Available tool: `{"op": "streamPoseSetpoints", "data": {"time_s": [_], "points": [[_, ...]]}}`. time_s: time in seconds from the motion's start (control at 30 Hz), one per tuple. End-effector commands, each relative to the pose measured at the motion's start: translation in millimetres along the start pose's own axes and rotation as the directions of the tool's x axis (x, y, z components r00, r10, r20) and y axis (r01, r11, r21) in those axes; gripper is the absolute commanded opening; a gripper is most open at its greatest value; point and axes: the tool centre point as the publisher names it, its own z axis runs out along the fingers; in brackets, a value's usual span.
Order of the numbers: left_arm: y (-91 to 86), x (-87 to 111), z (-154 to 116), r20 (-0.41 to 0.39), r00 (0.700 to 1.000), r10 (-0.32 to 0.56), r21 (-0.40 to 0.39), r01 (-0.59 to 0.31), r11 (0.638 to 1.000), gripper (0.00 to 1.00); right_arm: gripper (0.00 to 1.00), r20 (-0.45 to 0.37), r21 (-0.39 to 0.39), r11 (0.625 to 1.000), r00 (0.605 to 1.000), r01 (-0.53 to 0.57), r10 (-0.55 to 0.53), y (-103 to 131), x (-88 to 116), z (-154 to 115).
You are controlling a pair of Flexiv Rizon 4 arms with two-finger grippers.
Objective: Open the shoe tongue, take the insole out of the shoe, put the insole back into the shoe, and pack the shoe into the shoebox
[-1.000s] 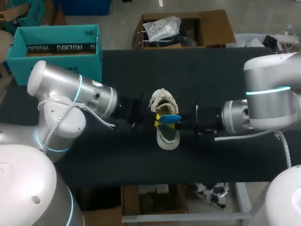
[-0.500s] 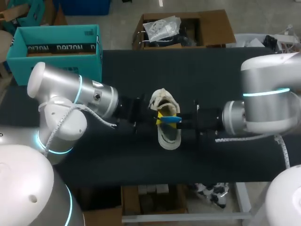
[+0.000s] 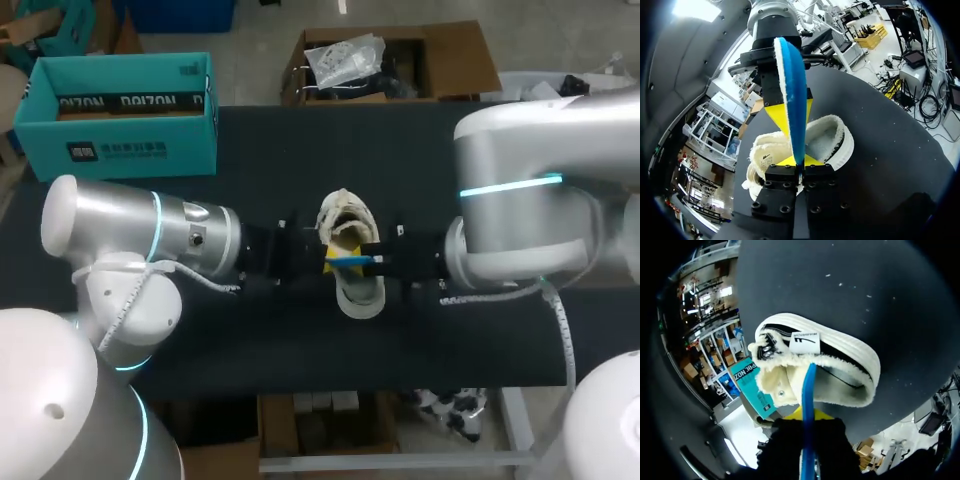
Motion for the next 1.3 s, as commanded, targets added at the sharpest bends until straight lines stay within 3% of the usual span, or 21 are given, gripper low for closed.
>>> {"op": "streamPoseSetpoints", "data": {"time_s": [0.03,0.37,0.77,1.13,1.17,1.2,1.23,1.3], "points": [[9.9,3.6,6,0.033,0.999,-0.004,-0.012,0.004,1.0,0.0,0.0,0.022,-0.053,0.999,1.0,0.01,-0.009,10,3,8],[13.7,-6.1,18,0.044,0.999,0.008,-0.012,-0.007,1.0,0.0,0.0,-0.001,-0.131,0.991,1.0,0.004,-0.004,16,-4,7],[29.1,-16.3,35,0.014,1.0,0.008,-0.046,-0.008,0.999,0.0,0.0,-0.026,-0.143,0.989,0.999,-0.045,0.042,42,-13,18],[33.2,-19.5,37,0.01,1.0,0.008,-0.048,-0.007,0.999,0.0,0.0,-0.045,-0.162,0.985,0.997,-0.061,0.055,51,-10,19],[32.6,-19.4,37,0.009,1.0,0.007,-0.047,-0.007,0.999,0.07,0.0,-0.045,-0.164,0.984,0.997,-0.062,0.056,51,-10,19],[31.2,-19.0,35,0.006,1.0,0.009,-0.043,-0.009,0.999,0.38,0.0,-0.045,-0.169,0.984,0.997,-0.064,0.057,51,-10,19],[29.7,-18.4,34,0.006,1.0,0.012,-0.042,-0.011,0.999,0.44,0.0,-0.047,-0.173,0.983,0.997,-0.066,0.059,51,-10,18],[26.9,-18.2,31,0.011,1.0,0.01,-0.028,-0.01,1.0,0.46,0.0,-0.054,-0.183,0.981,0.997,-0.071,0.062,51,-11,16]]}}
